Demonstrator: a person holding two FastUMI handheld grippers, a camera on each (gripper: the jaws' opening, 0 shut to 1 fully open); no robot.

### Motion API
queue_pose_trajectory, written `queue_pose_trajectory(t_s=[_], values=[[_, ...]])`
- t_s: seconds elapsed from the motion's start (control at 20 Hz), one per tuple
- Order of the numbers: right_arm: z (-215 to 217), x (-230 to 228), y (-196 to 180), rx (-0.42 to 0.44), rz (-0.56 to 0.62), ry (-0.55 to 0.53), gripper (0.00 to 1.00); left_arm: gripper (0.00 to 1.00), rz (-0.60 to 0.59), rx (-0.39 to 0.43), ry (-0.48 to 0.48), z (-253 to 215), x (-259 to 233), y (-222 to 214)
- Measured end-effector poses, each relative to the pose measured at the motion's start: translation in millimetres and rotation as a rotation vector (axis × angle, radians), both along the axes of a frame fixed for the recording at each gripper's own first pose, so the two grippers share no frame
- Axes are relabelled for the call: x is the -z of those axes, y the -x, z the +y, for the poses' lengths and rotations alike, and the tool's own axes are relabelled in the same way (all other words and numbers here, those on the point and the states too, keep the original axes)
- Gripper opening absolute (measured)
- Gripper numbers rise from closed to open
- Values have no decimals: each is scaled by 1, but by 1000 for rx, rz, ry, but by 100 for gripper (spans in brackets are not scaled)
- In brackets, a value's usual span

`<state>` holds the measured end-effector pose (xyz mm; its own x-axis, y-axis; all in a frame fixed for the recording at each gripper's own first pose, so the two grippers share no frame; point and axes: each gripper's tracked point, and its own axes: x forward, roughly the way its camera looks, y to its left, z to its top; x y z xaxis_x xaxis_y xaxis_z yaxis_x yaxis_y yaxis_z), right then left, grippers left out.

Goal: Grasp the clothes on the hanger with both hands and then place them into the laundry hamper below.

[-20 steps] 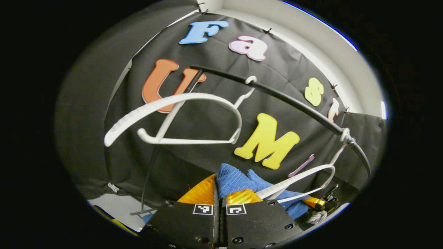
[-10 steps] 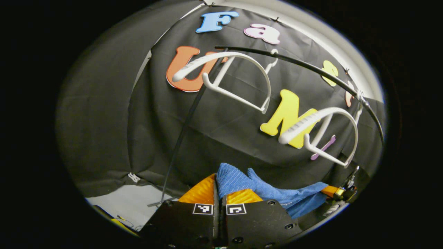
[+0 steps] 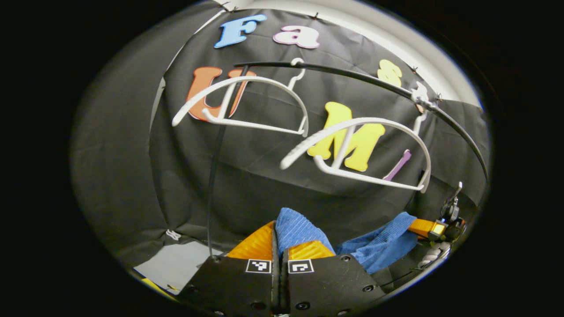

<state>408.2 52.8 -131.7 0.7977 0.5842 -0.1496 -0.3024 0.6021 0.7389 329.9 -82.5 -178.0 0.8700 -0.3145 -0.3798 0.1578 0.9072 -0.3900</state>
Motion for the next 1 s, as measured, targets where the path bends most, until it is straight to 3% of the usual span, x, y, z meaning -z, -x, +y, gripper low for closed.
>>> queue_pose_trajectory(t_s=[0.25,0.6,0.8,0.95,1.0], values=[[50,-24,27,-57,-37,20,7,0,-17,83,-31,-30,-26,21],[127,-32,70,-167,-66,90,8,0,-16,132,-62,-52,-29,47],[148,-5,97,-221,-77,197,8,0,14,128,-131,-49,-1,65],[148,31,101,-233,-32,230,8,5,54,128,-78,-53,34,82],[147,46,105,-240,-3,237,8,0,76,132,-55,-53,48,88]])
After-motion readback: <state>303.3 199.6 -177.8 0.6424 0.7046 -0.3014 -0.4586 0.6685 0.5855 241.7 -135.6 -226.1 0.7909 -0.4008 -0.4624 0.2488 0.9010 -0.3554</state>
